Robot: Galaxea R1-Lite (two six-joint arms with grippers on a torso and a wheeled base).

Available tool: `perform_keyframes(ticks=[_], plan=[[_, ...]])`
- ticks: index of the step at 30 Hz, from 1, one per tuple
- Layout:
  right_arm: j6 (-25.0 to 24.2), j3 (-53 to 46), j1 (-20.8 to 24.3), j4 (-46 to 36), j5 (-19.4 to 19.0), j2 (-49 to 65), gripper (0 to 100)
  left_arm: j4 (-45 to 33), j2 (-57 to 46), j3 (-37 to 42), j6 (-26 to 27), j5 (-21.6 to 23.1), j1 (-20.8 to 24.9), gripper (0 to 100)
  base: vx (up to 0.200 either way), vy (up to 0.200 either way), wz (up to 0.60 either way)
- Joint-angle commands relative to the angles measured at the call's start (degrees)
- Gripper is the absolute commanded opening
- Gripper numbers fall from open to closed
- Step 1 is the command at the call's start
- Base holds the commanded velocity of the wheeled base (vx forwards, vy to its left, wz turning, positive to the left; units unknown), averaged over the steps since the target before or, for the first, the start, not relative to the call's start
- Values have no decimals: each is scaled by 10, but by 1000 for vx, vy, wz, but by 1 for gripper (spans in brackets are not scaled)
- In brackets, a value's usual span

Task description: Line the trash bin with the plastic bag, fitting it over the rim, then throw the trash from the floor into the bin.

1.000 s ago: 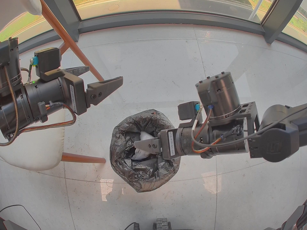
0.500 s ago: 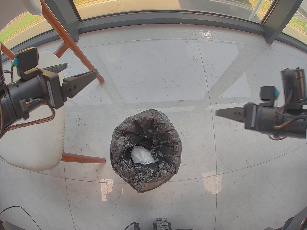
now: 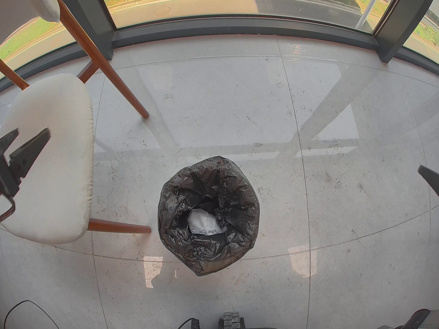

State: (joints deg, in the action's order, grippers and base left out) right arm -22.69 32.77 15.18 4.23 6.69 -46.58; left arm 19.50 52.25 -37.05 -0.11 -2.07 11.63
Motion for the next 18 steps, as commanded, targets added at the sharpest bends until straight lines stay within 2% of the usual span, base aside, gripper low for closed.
perform_keyframes(ticks=[1, 3, 7, 10, 14, 18], plan=[[108, -155, -34, 4, 39, 249, 100, -10, -202, 124, -24, -51, -49, 100, 0, 0, 0], [147, -182, -35, -3, 36, 308, 100, -23, -247, 154, -24, -62, -50, 100, 0, 0, 0], [177, -215, -36, -11, 39, 366, 100, -60, -317, 187, -24, -80, -64, 100, 0, 0, 0], [217, -239, -38, -25, 30, 412, 100, -136, -402, 218, -24, -67, -99, 100, 0, 0, 0], [235, -266, -38, -7, 28, 413, 100, -247, -506, 231, -17, -21, -101, 100, 0, 0, 0], [234, -317, -37, 10, 27, 414, 100, -269, -522, 277, 1, -10, -109, 100, 0, 0, 0]])
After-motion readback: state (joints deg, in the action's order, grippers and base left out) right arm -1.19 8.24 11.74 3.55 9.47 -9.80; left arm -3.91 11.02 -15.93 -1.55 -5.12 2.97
